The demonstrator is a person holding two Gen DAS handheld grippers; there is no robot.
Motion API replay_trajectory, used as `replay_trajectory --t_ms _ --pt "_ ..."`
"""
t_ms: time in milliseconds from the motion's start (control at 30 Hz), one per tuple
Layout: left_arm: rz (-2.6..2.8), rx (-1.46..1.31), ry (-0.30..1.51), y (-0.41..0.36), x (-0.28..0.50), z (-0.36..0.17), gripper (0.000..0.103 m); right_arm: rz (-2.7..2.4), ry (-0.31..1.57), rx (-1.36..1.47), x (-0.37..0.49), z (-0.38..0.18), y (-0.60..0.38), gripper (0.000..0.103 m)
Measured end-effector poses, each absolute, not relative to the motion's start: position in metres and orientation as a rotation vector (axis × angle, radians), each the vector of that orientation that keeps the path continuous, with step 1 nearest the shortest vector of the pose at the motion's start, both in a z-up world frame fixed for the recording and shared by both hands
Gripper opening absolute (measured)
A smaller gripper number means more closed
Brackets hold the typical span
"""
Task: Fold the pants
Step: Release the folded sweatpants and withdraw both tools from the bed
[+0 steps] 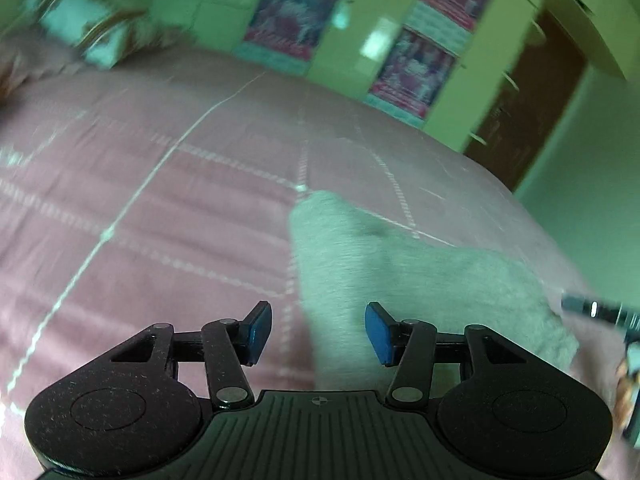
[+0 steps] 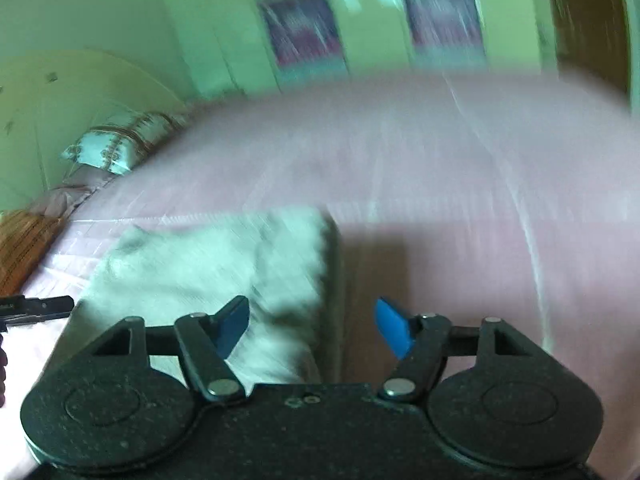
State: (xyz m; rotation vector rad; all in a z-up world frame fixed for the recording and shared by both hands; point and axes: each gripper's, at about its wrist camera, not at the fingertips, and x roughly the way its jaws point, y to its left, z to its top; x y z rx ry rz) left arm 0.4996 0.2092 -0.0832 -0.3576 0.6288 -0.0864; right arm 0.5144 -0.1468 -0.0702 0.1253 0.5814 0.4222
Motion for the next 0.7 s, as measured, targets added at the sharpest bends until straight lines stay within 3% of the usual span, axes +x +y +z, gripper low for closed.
replay_trajectory --t_ms 100,167,200,233,267,600,700 --pt "-0.079 -0.253 0.648 0.188 0.499 -0.088 0.061 0.446 0.530 0.076 0.503 -0.064 -0.131 0.062" --pt "-0.056 -0.212 0.703 0.189 0.504 -0.098 0.069 0.395 0.617 -0.051 0.512 -0.084 -0.121 0.060" --pt "-0.041 -0.235 0.701 0.195 0.502 -0.104 0.079 0.339 0.730 -0.069 0.525 -0.106 -0.126 0.064" --pt "-0.034 -0.270 0.699 0.200 0.497 -0.106 0.082 0.350 0.771 0.062 0.531 -0.117 -0.140 0.072" --pt "-0.032 -0.296 0.700 0.204 0.494 -0.105 0.082 0.339 0.789 0.147 0.531 -0.119 -0.152 0.080" --pt "0.008 -0.242 0.692 0.197 0.455 -0.086 0.089 0.362 0.687 0.261 0.468 -0.095 -0.190 0.083" --pt "0.006 -0.222 0.678 0.190 0.438 -0.079 0.094 0.380 0.665 0.240 0.457 -0.086 -0.192 0.090"
